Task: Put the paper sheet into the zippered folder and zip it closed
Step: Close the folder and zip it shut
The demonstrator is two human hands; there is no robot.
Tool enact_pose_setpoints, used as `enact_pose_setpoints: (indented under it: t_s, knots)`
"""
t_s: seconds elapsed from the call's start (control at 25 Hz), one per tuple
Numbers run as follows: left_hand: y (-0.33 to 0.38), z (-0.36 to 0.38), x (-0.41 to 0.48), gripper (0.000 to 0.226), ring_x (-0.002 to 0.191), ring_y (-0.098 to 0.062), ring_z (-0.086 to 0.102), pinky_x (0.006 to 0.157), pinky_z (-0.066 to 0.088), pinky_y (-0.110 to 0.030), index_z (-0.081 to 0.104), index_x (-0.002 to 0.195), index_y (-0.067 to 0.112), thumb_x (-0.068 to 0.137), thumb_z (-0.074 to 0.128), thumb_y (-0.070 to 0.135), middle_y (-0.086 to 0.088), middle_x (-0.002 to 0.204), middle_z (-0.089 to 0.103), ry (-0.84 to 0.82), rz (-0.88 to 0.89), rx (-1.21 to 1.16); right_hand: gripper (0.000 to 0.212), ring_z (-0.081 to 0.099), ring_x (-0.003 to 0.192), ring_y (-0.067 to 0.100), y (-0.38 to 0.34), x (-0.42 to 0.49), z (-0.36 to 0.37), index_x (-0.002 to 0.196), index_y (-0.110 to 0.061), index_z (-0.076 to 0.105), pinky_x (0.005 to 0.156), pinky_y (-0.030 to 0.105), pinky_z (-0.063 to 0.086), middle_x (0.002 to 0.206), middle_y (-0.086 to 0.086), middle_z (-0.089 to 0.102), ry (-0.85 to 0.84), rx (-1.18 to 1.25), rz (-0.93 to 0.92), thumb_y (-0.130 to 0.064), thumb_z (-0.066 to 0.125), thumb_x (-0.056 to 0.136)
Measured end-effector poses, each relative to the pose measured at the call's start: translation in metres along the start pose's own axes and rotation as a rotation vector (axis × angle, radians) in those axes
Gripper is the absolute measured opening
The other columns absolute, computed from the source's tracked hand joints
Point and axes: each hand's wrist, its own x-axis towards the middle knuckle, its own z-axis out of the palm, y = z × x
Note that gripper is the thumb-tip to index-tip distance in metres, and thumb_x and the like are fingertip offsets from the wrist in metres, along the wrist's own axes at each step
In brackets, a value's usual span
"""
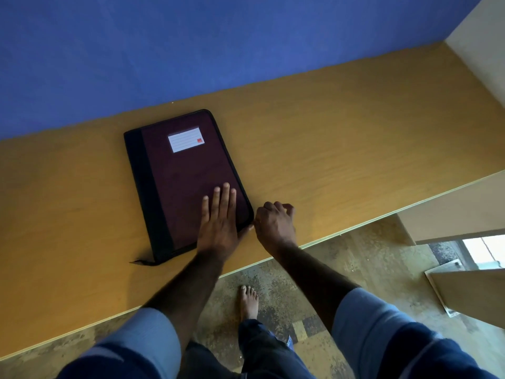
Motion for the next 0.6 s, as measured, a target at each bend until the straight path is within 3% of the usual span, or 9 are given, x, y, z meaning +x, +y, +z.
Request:
enact_pose_setpoints:
  t_s: [0.6]
  knots:
    - [0.013,0.003,0.0,0.073,0.158,-0.033,0.003,0.126,0.014,-0.053,0.005,0.161,0.0,0.108,0.023,0.048,-0.019,0.17,0.0,0.076,0.153,0.028,0.012,0.062,0.096,0.022,0.007,-0.001,0.0,0.089,-0.016,0.07,0.1,0.05,0.038,0.095,0.002,0.069,0.022,0.022,-0.046,-0.023,0.06,0.092]
